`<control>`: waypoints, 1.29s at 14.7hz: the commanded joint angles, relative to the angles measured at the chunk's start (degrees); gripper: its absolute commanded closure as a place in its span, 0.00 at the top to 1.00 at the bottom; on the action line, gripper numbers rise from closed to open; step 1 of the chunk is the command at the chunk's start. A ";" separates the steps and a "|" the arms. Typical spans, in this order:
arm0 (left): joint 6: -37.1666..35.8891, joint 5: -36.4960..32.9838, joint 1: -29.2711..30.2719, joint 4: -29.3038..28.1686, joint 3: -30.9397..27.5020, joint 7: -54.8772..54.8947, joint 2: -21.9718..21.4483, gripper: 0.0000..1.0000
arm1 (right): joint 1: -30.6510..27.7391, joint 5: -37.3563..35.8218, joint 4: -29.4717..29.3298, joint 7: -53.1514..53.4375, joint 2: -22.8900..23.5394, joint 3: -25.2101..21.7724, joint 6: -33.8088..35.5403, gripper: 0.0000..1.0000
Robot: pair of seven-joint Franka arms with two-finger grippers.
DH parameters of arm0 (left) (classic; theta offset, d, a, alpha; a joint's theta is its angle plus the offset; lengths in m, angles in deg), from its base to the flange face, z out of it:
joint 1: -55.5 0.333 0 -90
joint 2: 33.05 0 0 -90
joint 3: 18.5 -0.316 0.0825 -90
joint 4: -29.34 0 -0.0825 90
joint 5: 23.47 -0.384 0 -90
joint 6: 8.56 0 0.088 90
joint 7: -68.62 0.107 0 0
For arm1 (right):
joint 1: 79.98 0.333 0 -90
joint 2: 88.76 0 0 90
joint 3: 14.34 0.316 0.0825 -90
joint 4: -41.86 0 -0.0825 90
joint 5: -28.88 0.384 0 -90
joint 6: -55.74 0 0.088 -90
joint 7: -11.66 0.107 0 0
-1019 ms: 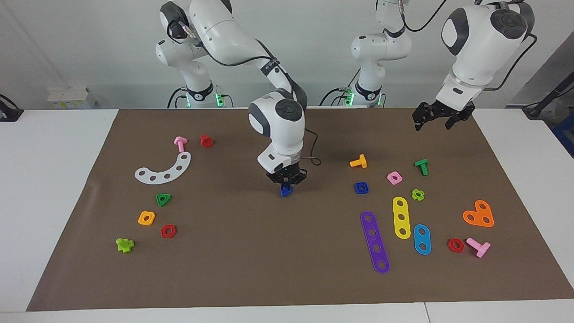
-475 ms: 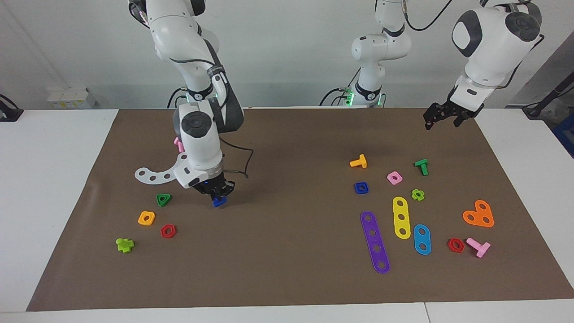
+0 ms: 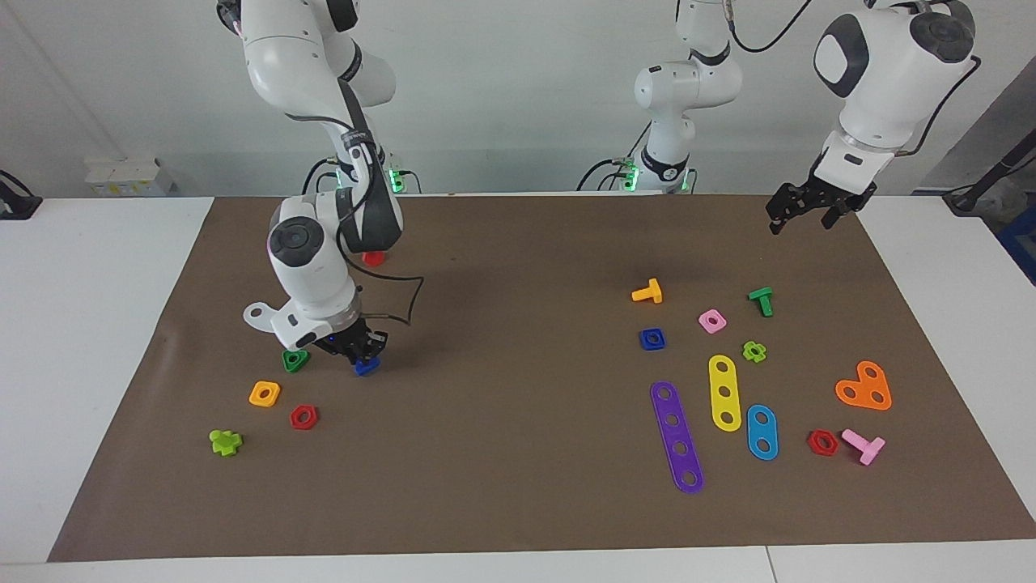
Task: Unscrew and place screws in storage area
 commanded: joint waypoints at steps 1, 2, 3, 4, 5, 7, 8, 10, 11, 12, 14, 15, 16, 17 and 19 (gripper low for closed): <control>0.23 -0.44 -0.40 3.54 0.14 0.55 1.39 1.00 | -1.41 1.00 2.19 -2.37 -2.05 0.70 -1.45 0.79; 0.14 -0.44 -0.48 3.80 0.23 1.42 1.39 1.00 | -1.50 0.91 1.84 -2.28 -2.05 0.70 -1.19 0.88; -0.12 -0.44 -0.74 4.41 0.23 1.95 1.39 1.00 | -1.59 0.91 1.49 -2.10 -2.14 0.70 -0.84 0.97; -0.29 -0.18 -0.83 5.03 0.23 1.95 1.48 1.00 | -1.68 0.91 1.31 -2.10 -3.01 0.61 -0.57 0.98; -0.47 0.52 -0.83 5.82 0.23 1.95 1.91 1.00 | -1.76 0.91 1.14 -2.02 -3.80 0.53 -0.57 0.98; -0.47 1.23 -0.75 6.35 0.23 1.95 2.27 1.00 | -1.77 0.82 0.00 -2.02 -6.00 0.35 0.22 0.98; -0.56 1.23 -0.75 5.92 0.23 1.95 2.18 1.00 | -1.77 0.56 -0.61 -1.93 -7.23 0.09 0.92 0.98; -0.56 1.23 -0.83 5.65 0.23 1.87 2.09 1.00 | -2.99 0.47 -0.97 -2.10 -10.73 0.09 1.36 0.98; -0.56 1.23 -0.83 5.48 0.23 1.87 2.09 1.00 | -3.69 0.47 -0.97 -2.19 -12.58 0.17 1.54 0.98; -0.56 1.23 -0.83 5.56 0.23 1.95 2.09 1.00 | -3.79 0.47 -1.32 -2.19 -14.34 0.17 3.11 0.98; -0.91 1.32 -0.83 5.56 0.23 1.95 2.09 1.00 | -3.87 0.82 -5.87 -2.45 -15.76 -0.09 10.72 0.98; -1.00 1.32 -0.75 5.65 0.23 1.95 2.09 1.00 | -4.22 0.91 -8.85 -2.45 -16.11 -0.35 14.86 0.98; -1.17 1.32 -0.75 5.91 0.23 1.95 2.09 1.00 | -4.49 0.91 -11.14 -2.45 -16.55 -0.44 17.77 0.99; -1.26 1.49 -0.75 6.26 0.23 1.95 2.18 1.00 | -4.58 0.91 -12.82 -2.45 -17.16 -0.44 20.15 0.99; -2.40 2.46 -0.66 7.31 0.23 1.95 2.53 1.00 | -4.93 1.09 -16.42 -2.72 -17.35 -0.53 25.50 1.00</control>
